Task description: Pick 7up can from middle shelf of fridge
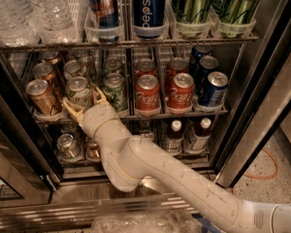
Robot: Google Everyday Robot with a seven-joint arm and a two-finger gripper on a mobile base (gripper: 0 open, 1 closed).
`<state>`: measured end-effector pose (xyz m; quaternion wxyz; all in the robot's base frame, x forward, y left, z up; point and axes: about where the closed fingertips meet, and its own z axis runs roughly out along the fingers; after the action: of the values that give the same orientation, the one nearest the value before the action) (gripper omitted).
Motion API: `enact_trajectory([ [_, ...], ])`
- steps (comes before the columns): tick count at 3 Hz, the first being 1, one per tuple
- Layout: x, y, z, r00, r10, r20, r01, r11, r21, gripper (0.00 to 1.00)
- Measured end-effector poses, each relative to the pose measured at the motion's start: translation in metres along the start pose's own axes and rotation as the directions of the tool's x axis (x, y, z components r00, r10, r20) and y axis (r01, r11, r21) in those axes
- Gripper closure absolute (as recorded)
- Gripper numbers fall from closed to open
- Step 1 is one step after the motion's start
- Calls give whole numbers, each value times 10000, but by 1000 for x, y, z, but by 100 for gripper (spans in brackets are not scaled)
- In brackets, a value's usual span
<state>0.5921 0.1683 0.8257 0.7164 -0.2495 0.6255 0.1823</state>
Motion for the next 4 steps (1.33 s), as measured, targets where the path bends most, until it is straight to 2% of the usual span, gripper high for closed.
enact_trajectory([
  [1, 0, 0, 0, 10000, 0, 0, 0, 10000, 0, 92],
  [2, 0, 0, 0, 10000, 0, 0, 0, 10000, 0, 100],
  [3, 0, 0, 0, 10000, 0, 0, 0, 10000, 0, 100],
  [4, -8, 4, -2, 9998, -108, 188, 113, 9996, -246, 100],
])
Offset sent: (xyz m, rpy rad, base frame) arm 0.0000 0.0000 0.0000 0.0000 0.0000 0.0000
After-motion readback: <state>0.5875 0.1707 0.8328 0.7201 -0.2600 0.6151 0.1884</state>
